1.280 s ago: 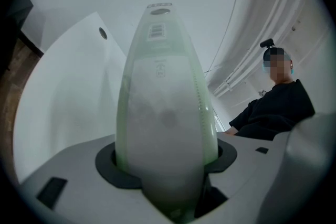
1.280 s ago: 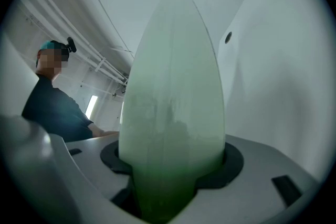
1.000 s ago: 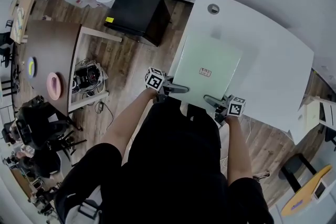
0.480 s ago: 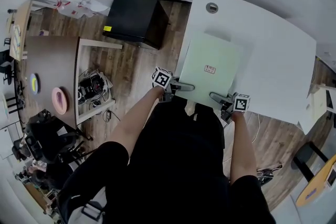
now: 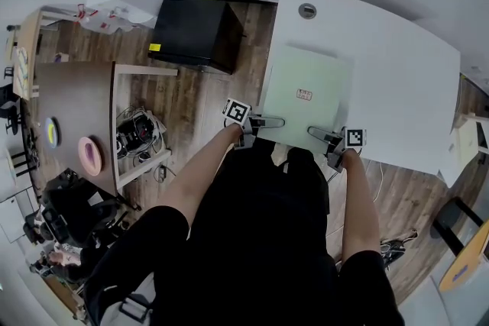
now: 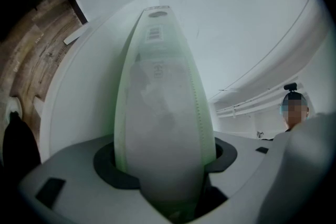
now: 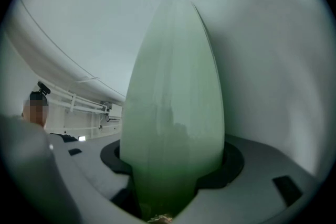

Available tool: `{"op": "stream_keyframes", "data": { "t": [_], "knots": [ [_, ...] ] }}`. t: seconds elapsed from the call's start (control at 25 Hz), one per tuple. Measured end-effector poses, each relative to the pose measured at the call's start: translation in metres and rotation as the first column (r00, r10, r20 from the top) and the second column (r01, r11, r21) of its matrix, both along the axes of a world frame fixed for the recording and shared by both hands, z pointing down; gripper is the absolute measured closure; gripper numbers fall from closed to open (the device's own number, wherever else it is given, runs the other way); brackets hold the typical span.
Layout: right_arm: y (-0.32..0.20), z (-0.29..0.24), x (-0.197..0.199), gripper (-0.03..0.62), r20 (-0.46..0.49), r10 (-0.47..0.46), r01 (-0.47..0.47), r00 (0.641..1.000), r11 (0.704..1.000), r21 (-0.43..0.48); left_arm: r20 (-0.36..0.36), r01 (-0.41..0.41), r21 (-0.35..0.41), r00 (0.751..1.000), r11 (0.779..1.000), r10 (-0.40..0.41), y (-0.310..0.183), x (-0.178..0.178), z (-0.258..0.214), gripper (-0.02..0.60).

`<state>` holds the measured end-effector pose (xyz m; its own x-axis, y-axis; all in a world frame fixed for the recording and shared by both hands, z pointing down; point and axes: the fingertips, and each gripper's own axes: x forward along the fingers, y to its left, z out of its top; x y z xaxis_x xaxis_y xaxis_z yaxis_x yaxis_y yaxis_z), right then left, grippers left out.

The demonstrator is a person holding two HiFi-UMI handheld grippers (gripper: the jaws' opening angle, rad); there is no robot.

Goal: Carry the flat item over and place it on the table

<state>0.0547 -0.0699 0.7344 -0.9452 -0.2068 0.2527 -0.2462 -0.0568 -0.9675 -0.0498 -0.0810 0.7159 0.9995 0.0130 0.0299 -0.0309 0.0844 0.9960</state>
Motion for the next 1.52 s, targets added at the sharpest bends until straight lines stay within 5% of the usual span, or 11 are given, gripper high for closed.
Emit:
{"op": "stream_keyframes", "data": {
  "t": [0.12,0.24,0.48,0.88,1.52],
  "knots": [
    [-0.005,-0.017,-0.015,0.286,0.128,0.007,-0.009,0.992,1.000,0.016,-0.003,0.013,-0.004,1.000,1.000,-0.013,0.000,-0.002,-0.001,0.287],
    [-0.010,-0.020,-0.020,0.286,0.145,-0.003,-0.003,0.989,0.999,0.046,-0.003,0.020,-0.023,1.000,1.000,-0.020,-0.002,-0.004,-0.002,0.287],
    [-0.010,-0.018,-0.015,0.286,0.139,-0.004,-0.001,0.990,0.999,0.035,0.021,0.034,0.051,0.999,0.998,-0.035,-0.003,-0.002,0.004,0.285],
    [-0.006,-0.016,0.002,0.284,0.080,-0.032,0.031,0.996,0.999,0.016,0.009,0.075,-0.020,0.997,0.997,-0.075,0.000,0.002,-0.001,0.285],
    [-0.006,-0.011,0.034,0.286,0.030,0.025,-0.027,0.999,0.998,0.055,0.031,0.097,0.007,0.995,0.995,-0.097,-0.004,-0.005,0.001,0.285]
  ]
}}
